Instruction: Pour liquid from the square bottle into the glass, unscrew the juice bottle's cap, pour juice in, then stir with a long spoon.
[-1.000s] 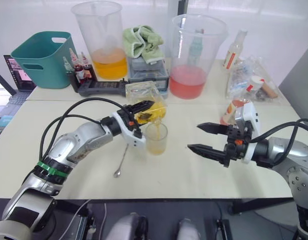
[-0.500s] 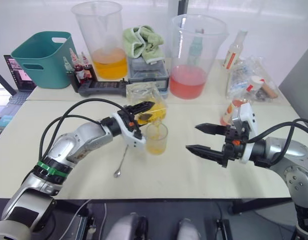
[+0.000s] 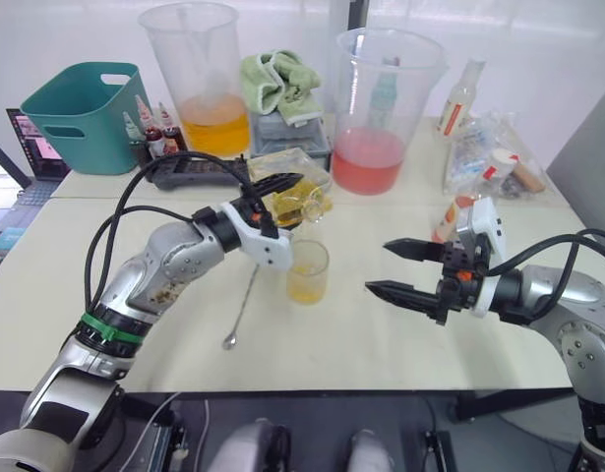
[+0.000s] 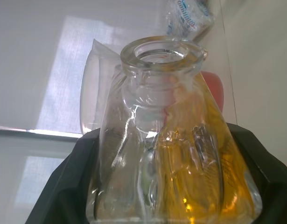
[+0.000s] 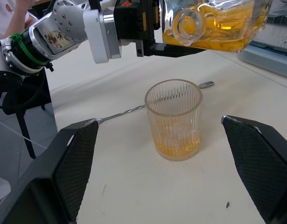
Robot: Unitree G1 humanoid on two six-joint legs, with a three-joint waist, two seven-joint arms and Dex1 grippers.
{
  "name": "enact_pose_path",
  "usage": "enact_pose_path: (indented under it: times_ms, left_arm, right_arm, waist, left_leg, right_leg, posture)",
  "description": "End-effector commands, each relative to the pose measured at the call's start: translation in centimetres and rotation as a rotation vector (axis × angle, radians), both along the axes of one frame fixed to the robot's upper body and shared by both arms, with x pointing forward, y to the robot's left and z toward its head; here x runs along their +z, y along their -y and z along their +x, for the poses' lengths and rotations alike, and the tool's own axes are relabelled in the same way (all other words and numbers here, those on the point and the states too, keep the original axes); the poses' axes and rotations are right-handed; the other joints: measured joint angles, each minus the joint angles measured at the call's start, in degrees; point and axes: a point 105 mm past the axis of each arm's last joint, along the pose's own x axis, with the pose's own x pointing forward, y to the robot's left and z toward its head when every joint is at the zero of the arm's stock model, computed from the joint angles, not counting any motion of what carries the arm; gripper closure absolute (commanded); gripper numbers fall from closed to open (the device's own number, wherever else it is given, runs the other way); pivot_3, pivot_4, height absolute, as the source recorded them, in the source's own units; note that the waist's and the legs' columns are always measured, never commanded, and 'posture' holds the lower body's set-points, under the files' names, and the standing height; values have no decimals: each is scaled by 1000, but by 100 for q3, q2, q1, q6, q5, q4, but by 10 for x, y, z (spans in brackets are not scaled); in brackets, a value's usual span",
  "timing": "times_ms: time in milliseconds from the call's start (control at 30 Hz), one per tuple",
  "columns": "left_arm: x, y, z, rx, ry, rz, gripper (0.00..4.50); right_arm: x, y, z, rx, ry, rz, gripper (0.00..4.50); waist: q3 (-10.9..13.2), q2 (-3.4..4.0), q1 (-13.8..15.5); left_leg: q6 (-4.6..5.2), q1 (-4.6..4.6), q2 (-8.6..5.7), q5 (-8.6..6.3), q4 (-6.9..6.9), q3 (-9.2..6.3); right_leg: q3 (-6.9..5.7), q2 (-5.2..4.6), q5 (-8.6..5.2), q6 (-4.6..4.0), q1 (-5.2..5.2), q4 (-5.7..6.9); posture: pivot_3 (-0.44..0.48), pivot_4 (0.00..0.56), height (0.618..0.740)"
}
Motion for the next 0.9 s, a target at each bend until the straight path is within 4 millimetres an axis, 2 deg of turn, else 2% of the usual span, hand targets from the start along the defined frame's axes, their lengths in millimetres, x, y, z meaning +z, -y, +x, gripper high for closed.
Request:
enact_pose_path:
  times_ms: [33,133,233,467,567,700,900]
  left_arm:
    - [61,-9,-10,-18,21,-251,1707]
    - [68,-26,4,43,-129,-477,1707]
    - [72,-44,16,103,-224,-629,1707]
    - [69,-91,38,268,-372,-891,1707]
    - [56,-118,48,362,-456,-1027,1707]
    - [39,-143,57,451,-532,-1129,1707]
    - [23,-151,60,470,-626,-1221,1707]
  right_arm:
    - [9,0,0,12,46,-7,29]
    - [10,-2,2,26,45,-8,29]
    - [11,-3,4,35,47,-8,29]
    - [12,-6,7,58,47,-8,29]
    - [13,-8,8,71,46,-9,29]
    - [14,-11,8,82,47,-9,29]
    - [15,-12,8,87,50,-11,29]
  waist:
    - [0,0,-7]
    - [0,0,-22]
    - [0,0,-28]
    - [2,-4,-11]
    - [4,-7,-13]
    - [6,-11,-10]
    - [20,-35,3]
  left_leg:
    - [0,-1,0,0,1,0]
    - [0,0,0,0,3,0]
    - [-1,1,1,1,5,-2]
    - [-4,1,0,3,5,-3]
    - [-4,0,-1,3,6,-5]
    - [-5,1,0,3,5,-7]
    - [-6,-2,-3,4,5,-8]
  right_leg:
    - [0,0,0,0,0,0]
    - [1,1,0,0,-1,1]
    - [1,3,0,1,1,3]
    - [0,5,0,1,2,8]
    - [0,5,0,1,5,7]
    - [-2,5,0,1,5,9]
    - [-5,5,1,2,8,11]
  posture:
    - [0,150,739]
    - [0,150,739]
    - [0,150,739]
    - [0,150,739]
    - [0,150,739]
    - [0,150,739]
    - [0,150,739]
